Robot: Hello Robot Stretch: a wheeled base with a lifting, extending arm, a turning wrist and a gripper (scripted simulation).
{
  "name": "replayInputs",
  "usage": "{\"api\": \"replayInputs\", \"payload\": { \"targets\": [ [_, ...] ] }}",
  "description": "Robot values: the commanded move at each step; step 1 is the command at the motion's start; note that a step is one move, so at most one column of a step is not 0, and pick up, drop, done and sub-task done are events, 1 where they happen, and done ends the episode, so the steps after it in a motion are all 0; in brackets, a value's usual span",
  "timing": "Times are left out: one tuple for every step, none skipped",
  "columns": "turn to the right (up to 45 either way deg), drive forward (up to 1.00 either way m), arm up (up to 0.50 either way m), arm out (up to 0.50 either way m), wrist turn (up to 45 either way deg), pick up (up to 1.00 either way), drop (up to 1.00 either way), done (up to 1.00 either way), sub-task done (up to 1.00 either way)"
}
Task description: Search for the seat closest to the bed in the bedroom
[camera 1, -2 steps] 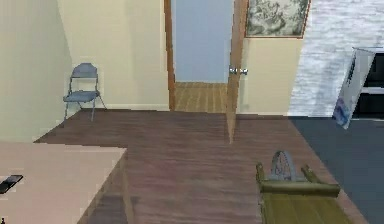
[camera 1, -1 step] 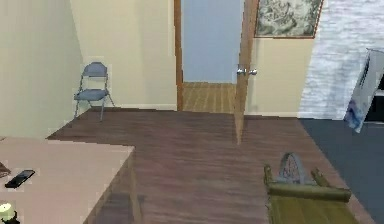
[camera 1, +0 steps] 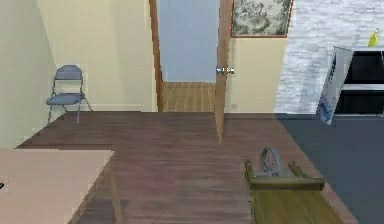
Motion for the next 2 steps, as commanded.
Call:
{"api": "replayInputs", "payload": {
  "targets": [
    [0.0, 1.0, 0.0, 0.0, 0.0, 0.0, 0.0, 0.0, 0.0],
    [9.0, 0.0, 0.0, 0.0, 0.0, 0.0, 0.0, 0.0, 0.0]
  ]
}}
